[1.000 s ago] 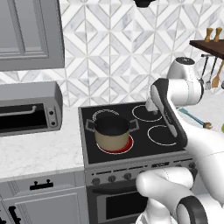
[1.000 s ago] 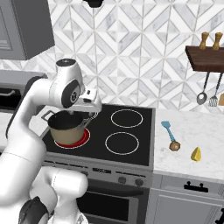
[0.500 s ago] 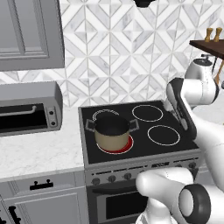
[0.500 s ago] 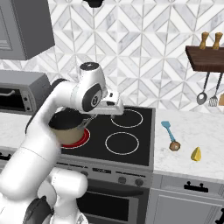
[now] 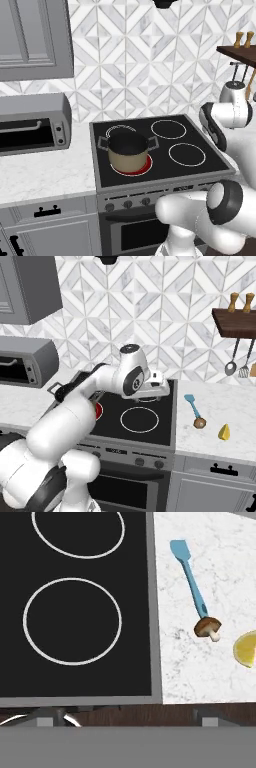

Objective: Put the lemon wedge and mushroom in the pot. Retrieve the spatula and lightly stir the vegetables in the pot.

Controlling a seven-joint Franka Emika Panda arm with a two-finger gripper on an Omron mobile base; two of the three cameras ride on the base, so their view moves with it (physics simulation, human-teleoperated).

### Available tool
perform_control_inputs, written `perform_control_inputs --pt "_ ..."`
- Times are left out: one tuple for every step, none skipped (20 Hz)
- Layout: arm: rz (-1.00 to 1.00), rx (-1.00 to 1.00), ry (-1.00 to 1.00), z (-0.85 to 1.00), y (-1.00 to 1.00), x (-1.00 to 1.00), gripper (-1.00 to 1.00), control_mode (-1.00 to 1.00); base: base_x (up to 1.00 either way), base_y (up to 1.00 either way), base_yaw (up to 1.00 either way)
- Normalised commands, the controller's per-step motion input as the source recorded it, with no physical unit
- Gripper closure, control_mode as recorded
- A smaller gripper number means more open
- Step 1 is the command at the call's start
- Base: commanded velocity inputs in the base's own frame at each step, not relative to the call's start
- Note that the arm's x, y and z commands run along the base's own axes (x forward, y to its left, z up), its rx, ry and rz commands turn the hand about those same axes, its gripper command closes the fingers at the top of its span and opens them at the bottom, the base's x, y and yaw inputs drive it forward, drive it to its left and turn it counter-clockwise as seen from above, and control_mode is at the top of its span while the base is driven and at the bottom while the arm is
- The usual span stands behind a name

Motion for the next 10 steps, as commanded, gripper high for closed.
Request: perform_control_inputs --pt "-0.06 -0.16 0.00 -0.56 -0.64 0.41 -1.00 -1.00 0.00 0.00 0.00" --pt "-0.07 -0.07 0.00 -0.28 -0.79 0.57 -1.00 -1.00 0.00 0.00 0.00" --pt "-0.08 -0.05 0.00 -0.29 -0.79 0.54 -1.00 -1.00 0.00 0.00 0.00" --pt "-0.09 -0.05 0.09 -0.31 -0.69 0.72 -1.00 -1.00 0.00 0.00 0.00" --pt "-0.07 0.00 0.35 -0.31 -0.84 0.96 -1.00 -1.00 0.00 0.00 0.00" --pt "-0.07 -0.06 0.31 -0.55 -0.90 1.00 -1.00 -1.00 0.00 0.00 0.00" --pt "-0.05 -0.02 0.21 -0.40 -0.96 0.88 -1.00 -1.00 0.00 0.00 0.00" --pt "-0.03 0.00 0.27 -0.47 -1.00 0.99 -1.00 -1.00 0.00 0.00 0.00" --pt "-0.02 0.00 0.26 -0.44 -0.96 0.94 -1.00 -1.00 0.00 0.00 0.00" --pt "0.00 -0.03 0.21 -0.41 -0.69 0.88 -1.00 -1.00 0.00 0.00 0.00"
